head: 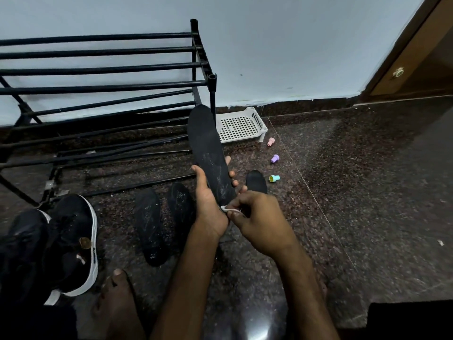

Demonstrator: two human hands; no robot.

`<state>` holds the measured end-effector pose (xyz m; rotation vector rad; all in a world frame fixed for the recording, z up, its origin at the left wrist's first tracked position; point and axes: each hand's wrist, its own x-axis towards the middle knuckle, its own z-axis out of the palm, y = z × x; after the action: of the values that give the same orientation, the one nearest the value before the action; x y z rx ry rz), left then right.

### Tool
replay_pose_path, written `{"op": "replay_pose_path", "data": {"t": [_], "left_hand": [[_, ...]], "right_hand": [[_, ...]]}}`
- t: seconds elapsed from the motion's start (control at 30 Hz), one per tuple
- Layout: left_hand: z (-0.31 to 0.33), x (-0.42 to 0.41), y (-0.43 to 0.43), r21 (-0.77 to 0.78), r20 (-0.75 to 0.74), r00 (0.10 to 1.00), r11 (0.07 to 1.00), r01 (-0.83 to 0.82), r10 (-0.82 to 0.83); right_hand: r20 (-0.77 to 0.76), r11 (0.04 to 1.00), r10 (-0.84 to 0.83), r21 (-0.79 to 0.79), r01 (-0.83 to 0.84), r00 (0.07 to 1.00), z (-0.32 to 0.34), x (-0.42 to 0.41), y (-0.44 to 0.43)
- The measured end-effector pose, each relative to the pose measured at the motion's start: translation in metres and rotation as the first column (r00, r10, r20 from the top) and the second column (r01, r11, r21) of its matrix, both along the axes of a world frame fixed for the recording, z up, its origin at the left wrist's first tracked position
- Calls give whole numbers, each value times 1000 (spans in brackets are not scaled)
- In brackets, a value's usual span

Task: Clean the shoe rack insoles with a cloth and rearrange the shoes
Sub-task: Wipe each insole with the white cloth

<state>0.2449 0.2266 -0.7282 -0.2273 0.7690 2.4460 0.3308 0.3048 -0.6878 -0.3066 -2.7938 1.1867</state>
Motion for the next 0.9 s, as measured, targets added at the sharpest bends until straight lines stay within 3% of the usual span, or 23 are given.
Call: {"op": "replay_pose_path", "data": {"t": [0.1, 0.27, 0.43, 0.67, 0.8, 0.9], "left_hand": [[2, -1, -1, 4, 35, 999, 1000, -2, 2], [2, -2, -2, 58, 51, 998, 998, -36, 33], [2, 0, -2, 16, 39, 998, 998, -57, 57], [10, 2, 1, 44, -8, 999, 998, -46, 46], [7, 4, 1, 42, -8, 998, 998, -57, 57], [8, 4, 1, 48, -11, 998, 997, -60, 60]], "right_hand": [[-40, 1000, 19, 1, -19, 999, 2, -10, -1], [-42, 966, -76, 245, 84, 996, -7, -19, 9], [93, 996, 68, 50, -73, 993, 8, -14, 3], [7, 962, -137, 239, 131, 991, 1, -21, 10], [84, 997, 35, 69, -40, 996, 14, -15, 1], [62, 996, -52, 77, 47, 997, 10, -24, 1]]}}
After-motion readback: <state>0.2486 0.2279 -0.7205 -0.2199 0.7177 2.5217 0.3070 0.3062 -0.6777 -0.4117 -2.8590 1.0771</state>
